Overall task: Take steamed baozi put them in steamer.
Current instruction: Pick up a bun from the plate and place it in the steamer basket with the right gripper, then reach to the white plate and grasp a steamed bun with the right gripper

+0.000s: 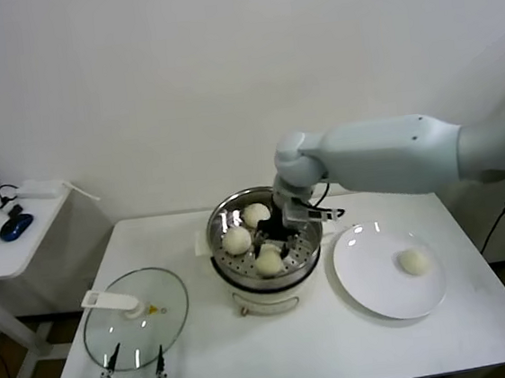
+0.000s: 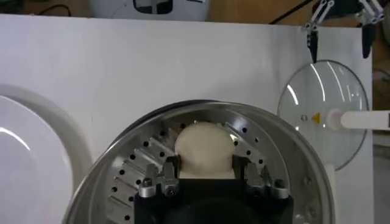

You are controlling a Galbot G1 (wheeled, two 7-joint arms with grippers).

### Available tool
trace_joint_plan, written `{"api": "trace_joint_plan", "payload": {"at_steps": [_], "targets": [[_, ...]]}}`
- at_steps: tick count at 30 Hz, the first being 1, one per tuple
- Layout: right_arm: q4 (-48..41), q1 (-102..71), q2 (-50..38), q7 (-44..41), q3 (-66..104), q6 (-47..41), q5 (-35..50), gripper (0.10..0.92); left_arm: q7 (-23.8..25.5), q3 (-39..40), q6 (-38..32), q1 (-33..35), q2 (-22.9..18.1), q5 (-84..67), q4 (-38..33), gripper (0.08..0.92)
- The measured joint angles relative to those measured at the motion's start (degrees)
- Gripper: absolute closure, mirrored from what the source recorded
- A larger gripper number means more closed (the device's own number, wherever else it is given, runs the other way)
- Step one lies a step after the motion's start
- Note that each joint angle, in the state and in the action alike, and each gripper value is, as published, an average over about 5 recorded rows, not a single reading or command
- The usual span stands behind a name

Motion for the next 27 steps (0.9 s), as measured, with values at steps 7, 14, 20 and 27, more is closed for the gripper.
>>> {"api": "trace_joint_plan", "payload": {"at_steps": [7,14,20,27], "targets": [[-3.4,-2.3,2.0,0.6,0.5,2.1,-1.5,0.368,0.0,0.0,0.0,-0.1,-0.1,0.0,0.1,0.177],[-5.2,0.4,2.8,-0.3,-1.7,3.6,2.5,0.215,0.1,0.0,0.2,0.2,-0.2,0.1,-0.5,0.177],[-5.2,8.2,1.8,-3.9,-9.1,3.2,12.9,0.203,0.3,0.0,0.3,0.7,-0.2,0.1,-0.9,0.177],[-2.2,17.9,-3.9,-6.8,-20.5,-6.8,24.0,0.203,0.3,0.5,0.2,0.6,-0.1,0.3,-0.7,0.177]]}}
